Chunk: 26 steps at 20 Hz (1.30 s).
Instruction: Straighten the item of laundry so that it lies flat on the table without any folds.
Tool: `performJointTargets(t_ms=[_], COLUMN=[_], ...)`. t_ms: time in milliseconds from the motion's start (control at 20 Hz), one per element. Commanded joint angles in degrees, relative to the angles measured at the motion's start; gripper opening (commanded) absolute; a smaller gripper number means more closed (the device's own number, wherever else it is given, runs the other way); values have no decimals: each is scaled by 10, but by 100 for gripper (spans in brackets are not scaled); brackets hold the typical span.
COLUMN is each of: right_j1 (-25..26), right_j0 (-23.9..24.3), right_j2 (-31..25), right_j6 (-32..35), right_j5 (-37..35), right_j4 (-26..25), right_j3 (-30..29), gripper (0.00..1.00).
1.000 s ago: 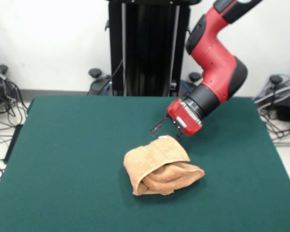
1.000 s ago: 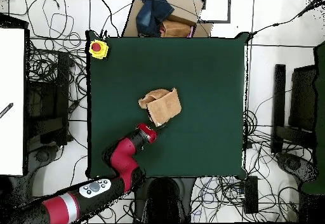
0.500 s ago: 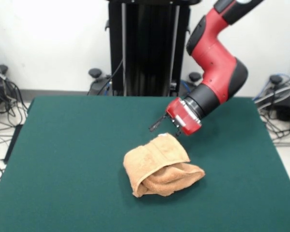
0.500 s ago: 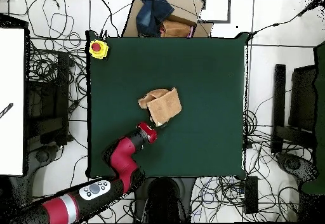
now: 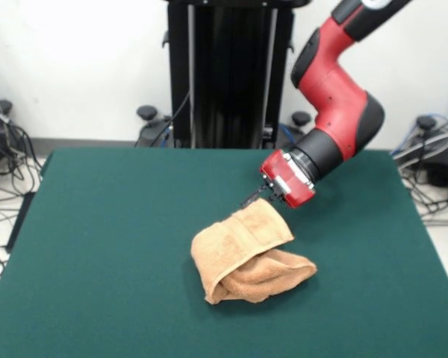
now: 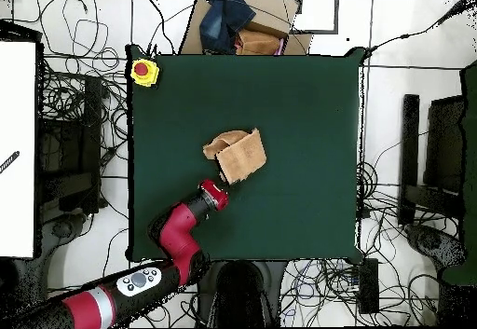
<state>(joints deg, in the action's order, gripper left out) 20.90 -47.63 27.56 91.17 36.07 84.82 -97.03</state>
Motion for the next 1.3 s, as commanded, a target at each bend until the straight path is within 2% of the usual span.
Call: performJointTargets(t_ms=[50,150,300,400,500,650,800,1050,1300], right_j1=[1,1,-24,-68,-140,-246,-330,-436,-530], right_j0=[12,15,28,45,74,109,143,198,281], right_j2=[-99,-87,-62,-52,-48,-49,-53,-54,-65], right_j6=[-53,-22,66,125,149,144,133,113,93], right_j5=[18,6,-45,-68,-83,-100,-124,-171,-218], right_j4=[7,-20,-104,-185,-276,-369,-435,-518,-613], right_j3=[71,68,43,8,-43,-114,-157,-200,-239], gripper=[0,0,0,0,0,0,0,0,0])
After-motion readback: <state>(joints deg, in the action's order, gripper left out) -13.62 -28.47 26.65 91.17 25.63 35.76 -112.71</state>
